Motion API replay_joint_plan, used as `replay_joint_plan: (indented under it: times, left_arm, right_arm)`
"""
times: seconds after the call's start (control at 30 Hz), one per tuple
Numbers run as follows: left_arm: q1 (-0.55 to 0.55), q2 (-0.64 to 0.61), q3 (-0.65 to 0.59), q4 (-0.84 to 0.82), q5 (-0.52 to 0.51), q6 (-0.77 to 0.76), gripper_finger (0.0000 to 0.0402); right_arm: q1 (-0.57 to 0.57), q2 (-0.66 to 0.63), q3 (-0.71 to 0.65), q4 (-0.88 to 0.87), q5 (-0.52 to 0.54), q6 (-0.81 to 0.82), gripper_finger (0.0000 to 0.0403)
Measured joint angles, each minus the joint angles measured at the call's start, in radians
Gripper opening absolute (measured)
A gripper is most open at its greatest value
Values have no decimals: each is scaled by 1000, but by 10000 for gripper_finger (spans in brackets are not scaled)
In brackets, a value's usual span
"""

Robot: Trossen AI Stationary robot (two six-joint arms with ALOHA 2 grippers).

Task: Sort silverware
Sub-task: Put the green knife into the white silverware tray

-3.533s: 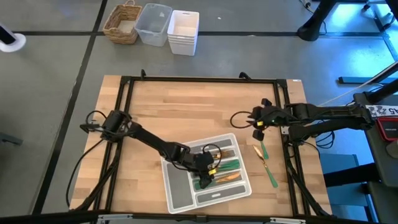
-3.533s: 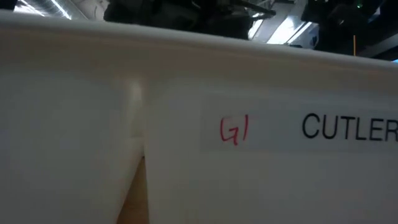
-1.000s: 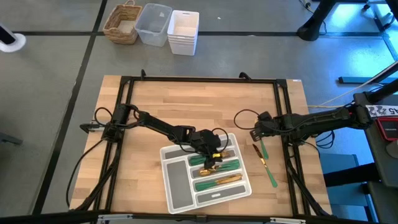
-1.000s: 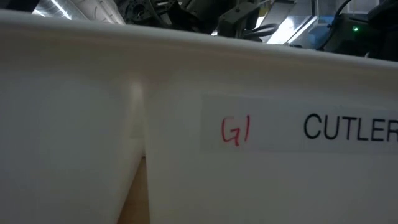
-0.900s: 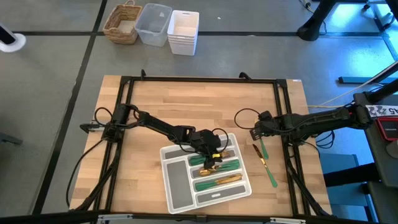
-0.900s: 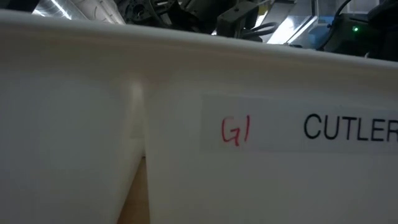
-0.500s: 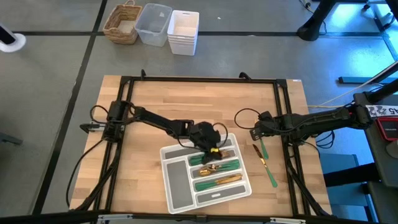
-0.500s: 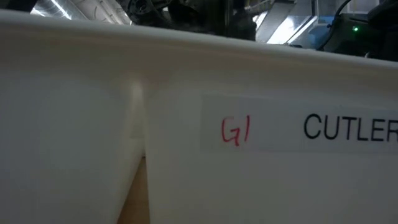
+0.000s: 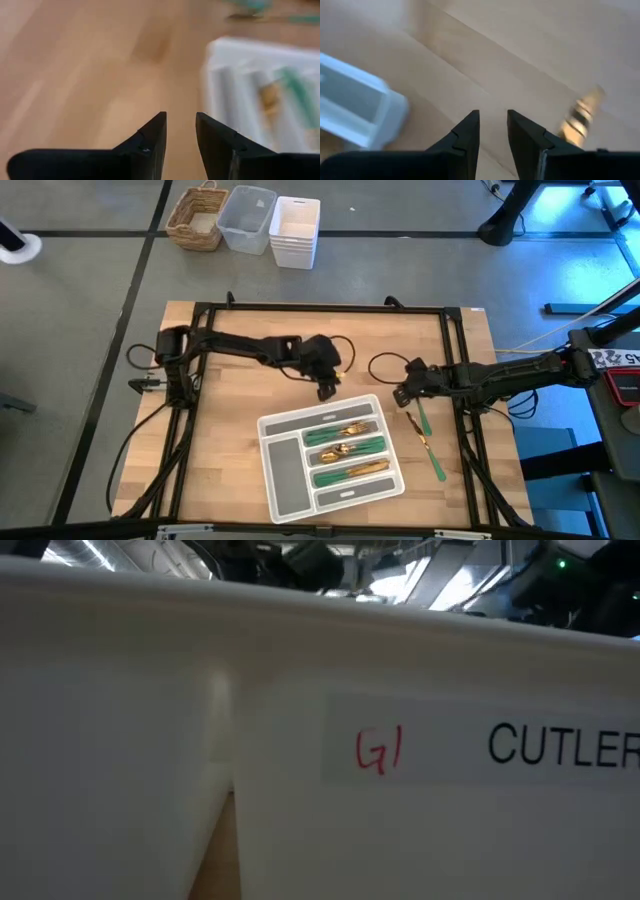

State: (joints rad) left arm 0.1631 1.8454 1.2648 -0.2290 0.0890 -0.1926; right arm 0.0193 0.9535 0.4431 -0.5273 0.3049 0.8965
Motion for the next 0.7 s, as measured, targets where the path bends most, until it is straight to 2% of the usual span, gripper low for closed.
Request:
replay_joint_plan:
  times: [0.17, 0.4, 0.47, 0.57, 0.63, 0.7]
  left_arm:
    - [62, 4, -1, -135, -41, 99, 98]
    - [187, -7, -1, -295, -33, 351, 98]
    - [232, -8, -1, -329, 23, 388, 98]
    - [295, -8, -1, -343, 188, 412, 98]
    - [324, -8, -1, -322, 277, 412, 98]
    - [340, -7, -1, -316, 308, 404, 98]
  right_arm:
    - [0, 0, 0, 176, 1, -218, 99]
    - [0, 0, 0, 477, 1, -546, 99]
    - [0, 0, 1, 550, 1, -611, 99]
    - [0, 0, 2, 605, 1, -637, 99]
    - [0, 0, 2, 608, 0, -582, 99]
    - [0, 0, 2, 598, -11, -479, 99]
